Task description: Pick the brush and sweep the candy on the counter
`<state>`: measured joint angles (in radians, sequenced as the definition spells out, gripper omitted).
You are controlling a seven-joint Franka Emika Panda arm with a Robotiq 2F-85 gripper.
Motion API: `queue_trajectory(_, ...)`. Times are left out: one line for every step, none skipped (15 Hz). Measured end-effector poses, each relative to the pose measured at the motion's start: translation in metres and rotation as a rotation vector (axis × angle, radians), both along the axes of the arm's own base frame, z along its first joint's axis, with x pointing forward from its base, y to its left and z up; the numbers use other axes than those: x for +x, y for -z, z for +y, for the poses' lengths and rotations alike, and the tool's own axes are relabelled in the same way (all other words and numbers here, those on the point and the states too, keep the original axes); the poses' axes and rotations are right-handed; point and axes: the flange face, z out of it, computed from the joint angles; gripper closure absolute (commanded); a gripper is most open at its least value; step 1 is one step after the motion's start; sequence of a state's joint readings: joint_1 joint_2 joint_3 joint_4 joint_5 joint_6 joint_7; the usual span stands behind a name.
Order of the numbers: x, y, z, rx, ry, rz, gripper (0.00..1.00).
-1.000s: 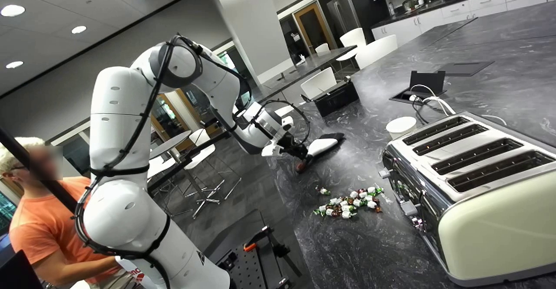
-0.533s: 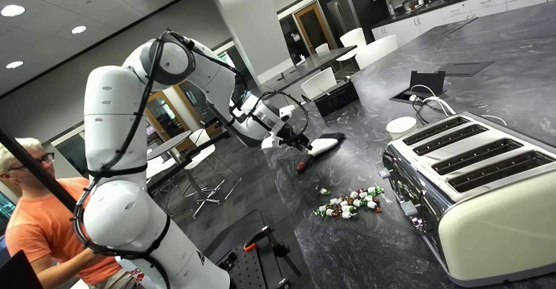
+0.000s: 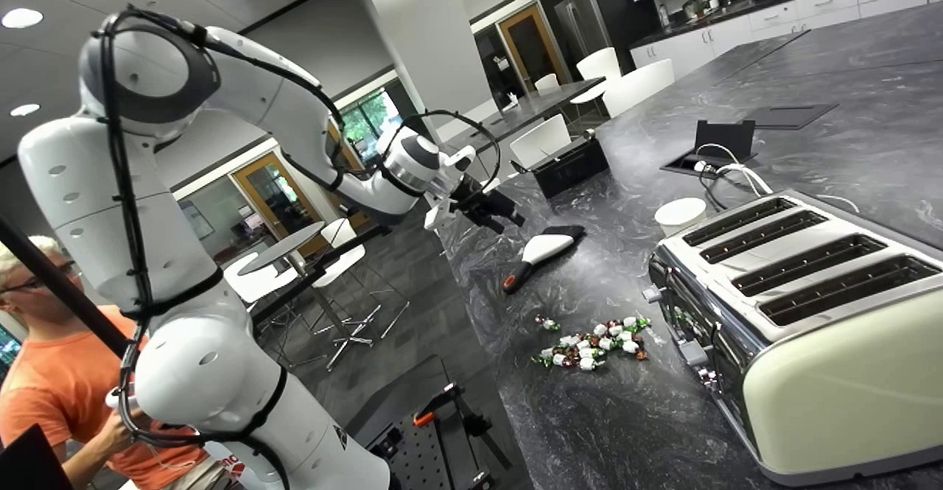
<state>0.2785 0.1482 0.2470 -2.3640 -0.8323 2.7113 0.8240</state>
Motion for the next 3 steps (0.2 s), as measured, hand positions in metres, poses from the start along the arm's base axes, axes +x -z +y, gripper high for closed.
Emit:
queue_trajectory(-0.005,-0.009,-0.013,-0.014,0.01,0.001,0.0)
queue_trajectory(-0.009,-0.017,-0.026,-0.021,0.019,0.0,0.0)
queue_trajectory(-0.013,-0.025,-0.038,-0.025,0.025,0.0,0.0)
